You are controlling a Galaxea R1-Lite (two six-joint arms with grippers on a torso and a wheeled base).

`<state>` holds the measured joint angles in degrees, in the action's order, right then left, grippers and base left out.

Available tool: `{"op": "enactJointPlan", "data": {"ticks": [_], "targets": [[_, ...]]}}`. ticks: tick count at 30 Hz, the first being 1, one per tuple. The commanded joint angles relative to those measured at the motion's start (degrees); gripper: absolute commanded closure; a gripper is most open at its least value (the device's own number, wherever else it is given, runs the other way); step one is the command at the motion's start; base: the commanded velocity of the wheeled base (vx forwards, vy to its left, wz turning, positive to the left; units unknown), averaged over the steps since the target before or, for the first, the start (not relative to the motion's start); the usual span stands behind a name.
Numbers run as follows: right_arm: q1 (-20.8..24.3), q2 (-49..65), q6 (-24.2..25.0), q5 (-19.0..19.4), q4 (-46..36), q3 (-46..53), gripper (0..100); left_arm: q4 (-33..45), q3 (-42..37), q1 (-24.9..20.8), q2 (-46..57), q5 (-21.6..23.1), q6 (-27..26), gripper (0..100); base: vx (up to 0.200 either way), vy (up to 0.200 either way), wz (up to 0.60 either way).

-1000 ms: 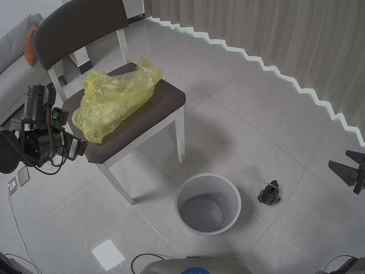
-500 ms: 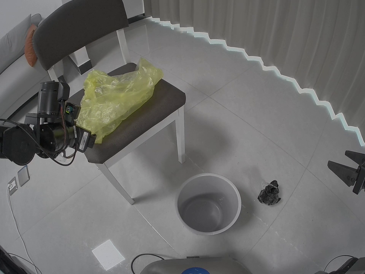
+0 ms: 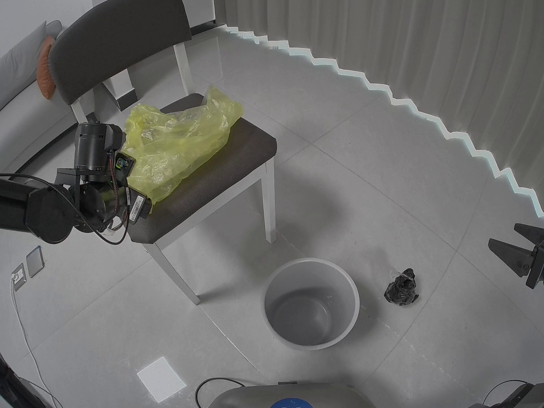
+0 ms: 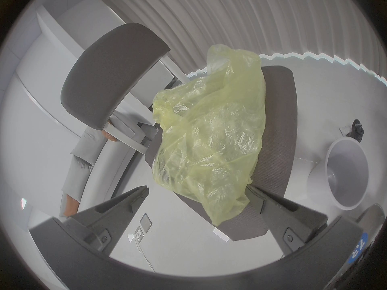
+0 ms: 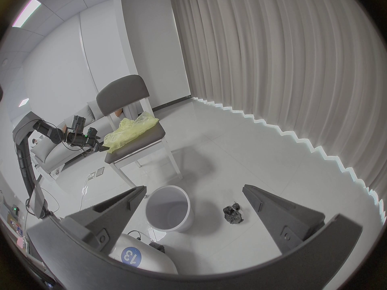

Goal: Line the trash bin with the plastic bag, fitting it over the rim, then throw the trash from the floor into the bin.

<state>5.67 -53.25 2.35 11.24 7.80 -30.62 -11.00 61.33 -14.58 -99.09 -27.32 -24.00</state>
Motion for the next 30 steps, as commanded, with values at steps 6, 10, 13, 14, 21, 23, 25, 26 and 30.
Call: {"op": "enactJointPlan", "data": {"ticks": [6,10,13,14,21,23,25,26,30], "targets": [[-0.04,-0.36,0.02,0.10,0.11,-0.14,0,-1.66,1.86,-0.01,-3.83,-1.33,-0.78,0,0.000,0.000,0.00],[-0.04,-0.80,0.02,-0.08,0.20,-0.05,0,-1.66,3.36,0.08,-4.01,-2.65,-2.01,0,0.000,0.000,0.00],[-0.13,-1.16,0.02,0.01,0.20,-0.14,0,-1.92,4.59,0.43,-3.83,-3.97,-3.15,0,0.000,0.000,0.00],[-0.13,-1.16,0.02,0.10,0.20,-0.14,0,-2.01,4.76,0.61,-3.83,-4.23,-3.24,0,0.000,0.000,0.00],[-0.13,-1.60,0.02,0.27,0.28,-0.05,0,-2.01,5.20,2.01,-4.27,-4.67,-3.59,0,0.000,0.000,0.00],[-0.13,-1.60,0.02,0.27,0.28,-0.05,0,-2.01,5.20,2.01,-4.27,-4.67,-3.68,0,0.000,0.000,0.00],[-0.13,-1.51,0.02,0.27,0.28,-0.14,0,-2.10,5.11,1.92,-4.19,-4.67,-3.68,0,0.000,0.000,0.00],[-0.13,-1.60,0.02,0.27,0.46,-0.14,0,-2.01,4.76,1.48,-4.19,-4.67,-3.68,0,0.000,0.000,0.00],[-0.13,-1.68,0.02,0.36,0.55,-0.05,0,-2.01,4.59,1.40,-4.36,-4.76,-3.68,0,0.000,0.000,0.00]]}}
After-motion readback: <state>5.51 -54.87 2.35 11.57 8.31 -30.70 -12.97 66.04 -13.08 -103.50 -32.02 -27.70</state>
